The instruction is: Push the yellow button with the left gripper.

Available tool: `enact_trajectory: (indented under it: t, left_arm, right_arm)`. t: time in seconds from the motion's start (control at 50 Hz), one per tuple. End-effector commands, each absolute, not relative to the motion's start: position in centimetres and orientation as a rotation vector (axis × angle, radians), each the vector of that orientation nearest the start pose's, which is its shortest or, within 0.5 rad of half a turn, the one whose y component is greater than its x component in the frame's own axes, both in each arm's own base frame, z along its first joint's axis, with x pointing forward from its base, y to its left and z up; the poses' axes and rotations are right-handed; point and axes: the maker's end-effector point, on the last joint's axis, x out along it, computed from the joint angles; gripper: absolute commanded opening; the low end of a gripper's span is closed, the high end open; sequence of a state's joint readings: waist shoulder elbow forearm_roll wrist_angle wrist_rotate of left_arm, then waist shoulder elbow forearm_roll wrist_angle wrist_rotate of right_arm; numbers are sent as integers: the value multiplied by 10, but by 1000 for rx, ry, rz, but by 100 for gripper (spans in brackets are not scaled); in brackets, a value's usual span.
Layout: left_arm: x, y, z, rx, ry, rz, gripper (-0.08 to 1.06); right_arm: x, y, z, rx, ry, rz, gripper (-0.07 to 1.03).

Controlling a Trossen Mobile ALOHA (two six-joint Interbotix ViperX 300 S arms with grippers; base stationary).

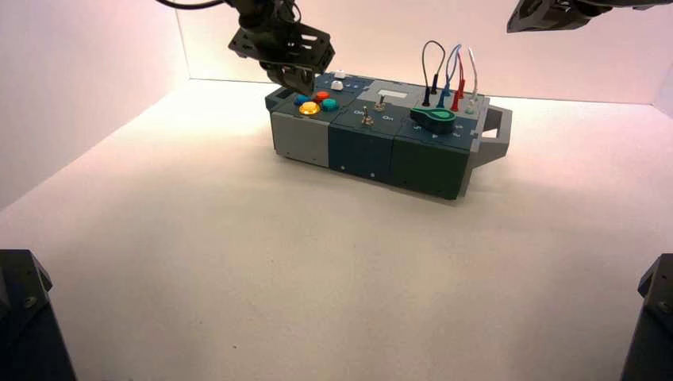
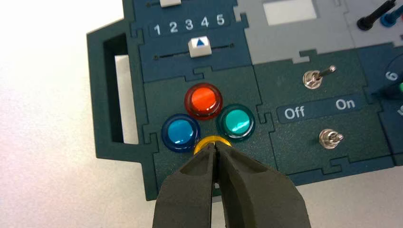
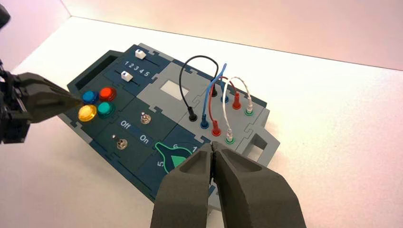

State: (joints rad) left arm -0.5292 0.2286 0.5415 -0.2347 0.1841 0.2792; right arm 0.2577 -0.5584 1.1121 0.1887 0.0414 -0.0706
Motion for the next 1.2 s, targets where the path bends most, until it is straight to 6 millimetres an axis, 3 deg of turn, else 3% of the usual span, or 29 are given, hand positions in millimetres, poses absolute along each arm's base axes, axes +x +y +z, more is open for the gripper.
enact_trajectory:
  t: [0.02, 0.22, 0.34, 0.44, 0.6, 0.98, 1.2]
  left_arm:
    - [386, -236, 82, 258, 854, -556, -3]
    - [385, -231, 101, 241, 771, -544, -3]
    - [382, -218, 115, 220, 709, -516, -3]
    - [382, -194, 126, 187, 673, -463, -3]
    - [381, -167, 130, 164, 653, -404, -3]
    - [373, -133, 144, 136, 566, -325, -3]
    - [369, -128, 146, 133, 541, -315, -3]
  right_arm:
    - [287, 78, 166, 40, 572, 227, -2]
    - [287, 77, 165, 40, 573, 225, -2]
    - [287, 77, 165, 39, 569, 225, -2]
    - [287, 76, 165, 39, 567, 223, -2]
    - [287, 76, 167, 40, 556, 223, -2]
    - [279, 68, 177, 52, 486, 204, -2]
    - [276, 62, 181, 59, 429, 187, -2]
